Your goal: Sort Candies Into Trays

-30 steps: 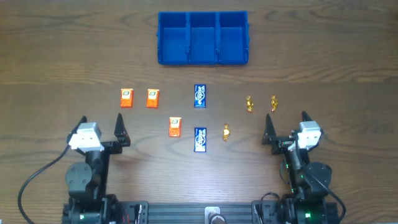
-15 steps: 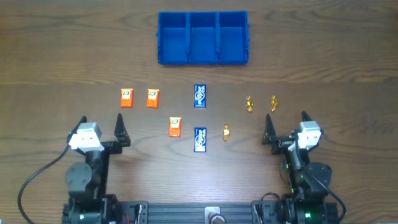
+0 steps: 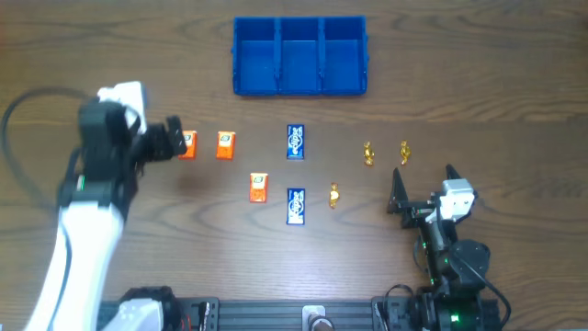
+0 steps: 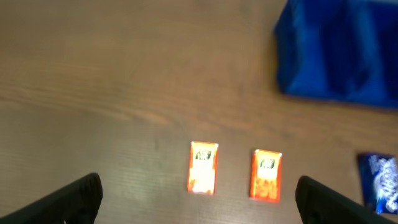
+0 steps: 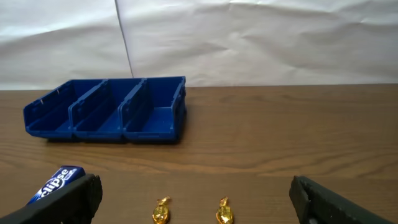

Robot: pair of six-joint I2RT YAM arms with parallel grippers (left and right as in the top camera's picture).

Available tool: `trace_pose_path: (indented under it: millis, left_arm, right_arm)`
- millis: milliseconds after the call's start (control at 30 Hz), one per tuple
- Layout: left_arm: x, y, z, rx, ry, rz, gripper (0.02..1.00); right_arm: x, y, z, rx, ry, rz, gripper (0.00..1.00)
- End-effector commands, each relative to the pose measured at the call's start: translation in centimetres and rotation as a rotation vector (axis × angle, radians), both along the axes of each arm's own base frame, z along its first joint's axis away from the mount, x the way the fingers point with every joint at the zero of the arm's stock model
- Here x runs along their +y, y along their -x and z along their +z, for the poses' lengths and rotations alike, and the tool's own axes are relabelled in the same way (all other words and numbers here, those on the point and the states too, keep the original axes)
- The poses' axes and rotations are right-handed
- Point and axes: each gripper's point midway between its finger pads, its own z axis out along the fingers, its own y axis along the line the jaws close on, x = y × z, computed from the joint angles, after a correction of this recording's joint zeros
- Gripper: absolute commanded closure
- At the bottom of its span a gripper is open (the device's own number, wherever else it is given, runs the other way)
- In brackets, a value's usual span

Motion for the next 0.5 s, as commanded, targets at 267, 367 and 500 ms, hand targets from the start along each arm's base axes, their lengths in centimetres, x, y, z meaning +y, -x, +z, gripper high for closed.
trace_pose_path:
  millis: [267, 367, 500]
  left_arm:
    - [-1.9, -1.5, -14.8, 0.475, 0.013, -0.099, 0.020]
    - [-2.3, -2.0, -15.6, 0.491, 0.009, -0.111, 0.020]
    - [-2.2, -2.5, -16.1, 0.503, -0.006, -0.124, 0.023]
  right_arm:
    - [0.1, 0.0, -0.1, 0.002, -0.009, 0.004, 0.003]
    - [0.1, 0.0, -0.1, 0.002, -0.009, 0.004, 0.003]
    - [0.1, 0.0, -0.1, 0.002, -0.009, 0.004, 0.003]
